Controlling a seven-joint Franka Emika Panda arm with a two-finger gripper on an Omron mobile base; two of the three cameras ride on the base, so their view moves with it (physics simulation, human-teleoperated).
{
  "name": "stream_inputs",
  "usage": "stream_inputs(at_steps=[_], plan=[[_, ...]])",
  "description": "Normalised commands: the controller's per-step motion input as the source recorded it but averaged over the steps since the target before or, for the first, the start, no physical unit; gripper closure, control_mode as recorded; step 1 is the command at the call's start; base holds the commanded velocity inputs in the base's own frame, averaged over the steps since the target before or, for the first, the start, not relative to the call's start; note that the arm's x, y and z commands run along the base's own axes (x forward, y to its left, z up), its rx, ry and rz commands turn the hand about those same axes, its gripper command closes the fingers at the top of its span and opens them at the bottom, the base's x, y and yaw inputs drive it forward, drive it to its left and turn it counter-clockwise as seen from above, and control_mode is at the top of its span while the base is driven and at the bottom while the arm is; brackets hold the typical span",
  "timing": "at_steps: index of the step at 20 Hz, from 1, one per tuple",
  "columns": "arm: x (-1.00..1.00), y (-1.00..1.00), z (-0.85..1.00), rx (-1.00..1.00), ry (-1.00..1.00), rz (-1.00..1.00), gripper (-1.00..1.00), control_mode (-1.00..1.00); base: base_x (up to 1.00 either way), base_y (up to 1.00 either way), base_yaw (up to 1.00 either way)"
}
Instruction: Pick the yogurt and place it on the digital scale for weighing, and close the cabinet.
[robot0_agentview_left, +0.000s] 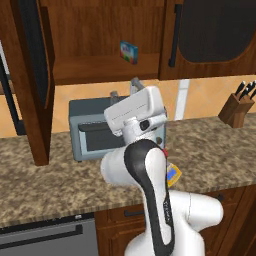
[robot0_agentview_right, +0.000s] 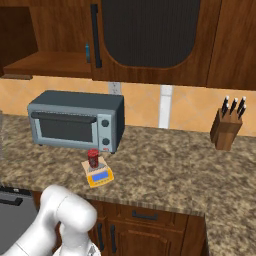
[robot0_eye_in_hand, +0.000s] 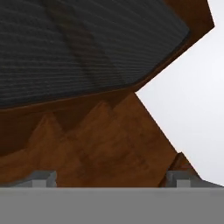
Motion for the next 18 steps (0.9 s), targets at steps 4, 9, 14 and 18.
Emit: stream_inputs(at_steps=[4,9,14,18], plan=[[-0.4,-0.03,-0.69,0.07,-0.02,0.09,-1.0,-1.0,0.0,0.0,0.0],[-1.0,-0.52,0.0,0.11,-0.01,0.0,-1.0,-1.0,0.0,0.0,0.0],[-1.0,-0.54,0.09,0.15,-0.01,0.02,-1.0,-1.0,0.0,0.0,0.0],[-0.73,0.14,-0.64,0.0,0.02,0.0,-1.0,-1.0,0.0,0.0,0.0]])
